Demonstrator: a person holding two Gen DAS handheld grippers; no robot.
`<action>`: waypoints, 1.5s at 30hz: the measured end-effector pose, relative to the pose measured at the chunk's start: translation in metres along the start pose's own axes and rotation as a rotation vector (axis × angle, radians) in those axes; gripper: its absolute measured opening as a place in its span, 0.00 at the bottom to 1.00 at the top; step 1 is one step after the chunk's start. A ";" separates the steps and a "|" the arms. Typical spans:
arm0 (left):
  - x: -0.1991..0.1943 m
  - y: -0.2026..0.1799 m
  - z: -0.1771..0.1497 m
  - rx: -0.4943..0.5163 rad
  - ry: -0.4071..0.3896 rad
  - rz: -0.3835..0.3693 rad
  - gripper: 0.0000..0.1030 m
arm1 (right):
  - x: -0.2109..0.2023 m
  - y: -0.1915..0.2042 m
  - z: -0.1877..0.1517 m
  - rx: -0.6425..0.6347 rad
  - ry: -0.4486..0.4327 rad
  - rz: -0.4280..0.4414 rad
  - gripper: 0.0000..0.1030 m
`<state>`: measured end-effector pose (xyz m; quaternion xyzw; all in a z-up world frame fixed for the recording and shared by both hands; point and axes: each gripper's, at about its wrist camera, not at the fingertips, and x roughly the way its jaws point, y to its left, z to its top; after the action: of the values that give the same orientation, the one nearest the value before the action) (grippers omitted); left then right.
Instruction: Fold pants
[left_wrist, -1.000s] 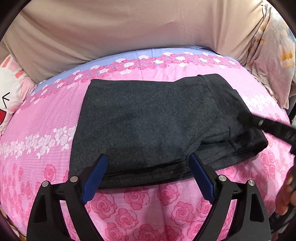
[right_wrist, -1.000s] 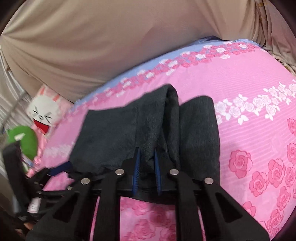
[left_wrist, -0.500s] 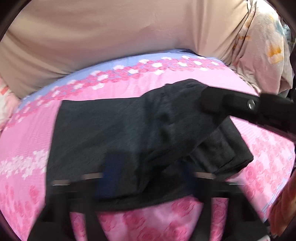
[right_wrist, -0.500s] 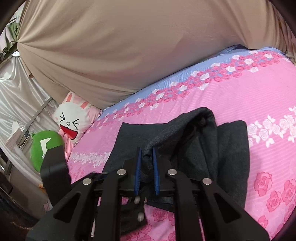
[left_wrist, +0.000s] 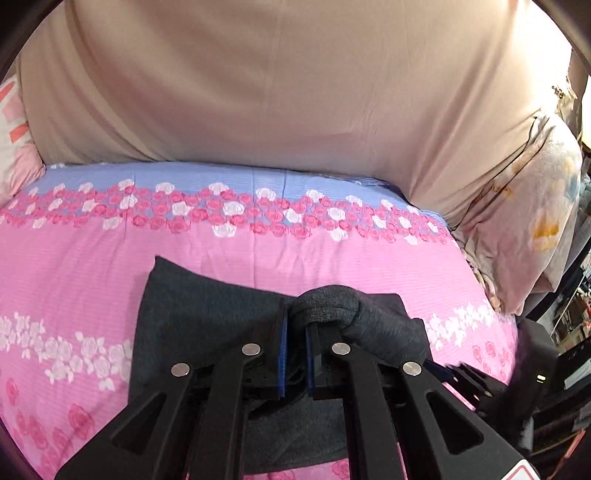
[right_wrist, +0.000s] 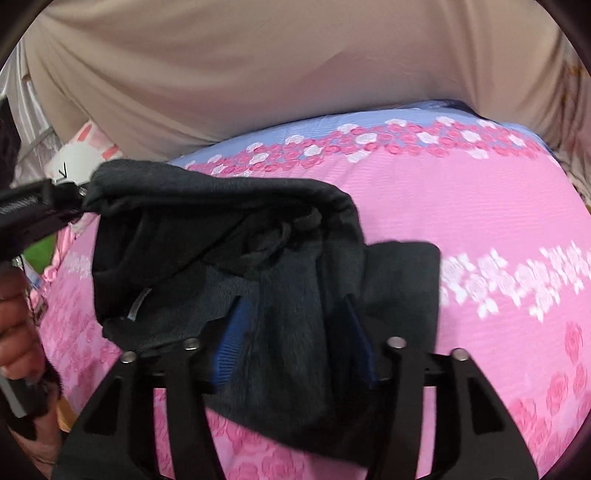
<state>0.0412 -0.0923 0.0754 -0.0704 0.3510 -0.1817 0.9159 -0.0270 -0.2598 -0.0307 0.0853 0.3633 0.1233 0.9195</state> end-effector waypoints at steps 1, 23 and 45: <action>0.000 0.000 0.001 0.004 -0.002 0.003 0.06 | 0.012 0.002 0.003 0.000 0.021 0.020 0.53; 0.012 -0.045 -0.085 0.139 0.190 -0.228 0.83 | -0.085 -0.064 -0.051 0.323 -0.087 0.004 0.44; -0.042 0.141 -0.084 -0.200 0.042 0.131 0.84 | -0.063 0.027 -0.016 0.189 -0.048 0.062 0.14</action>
<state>-0.0038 0.0540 0.0025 -0.1345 0.3905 -0.0868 0.9066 -0.0866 -0.2516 0.0053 0.1857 0.3483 0.1147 0.9116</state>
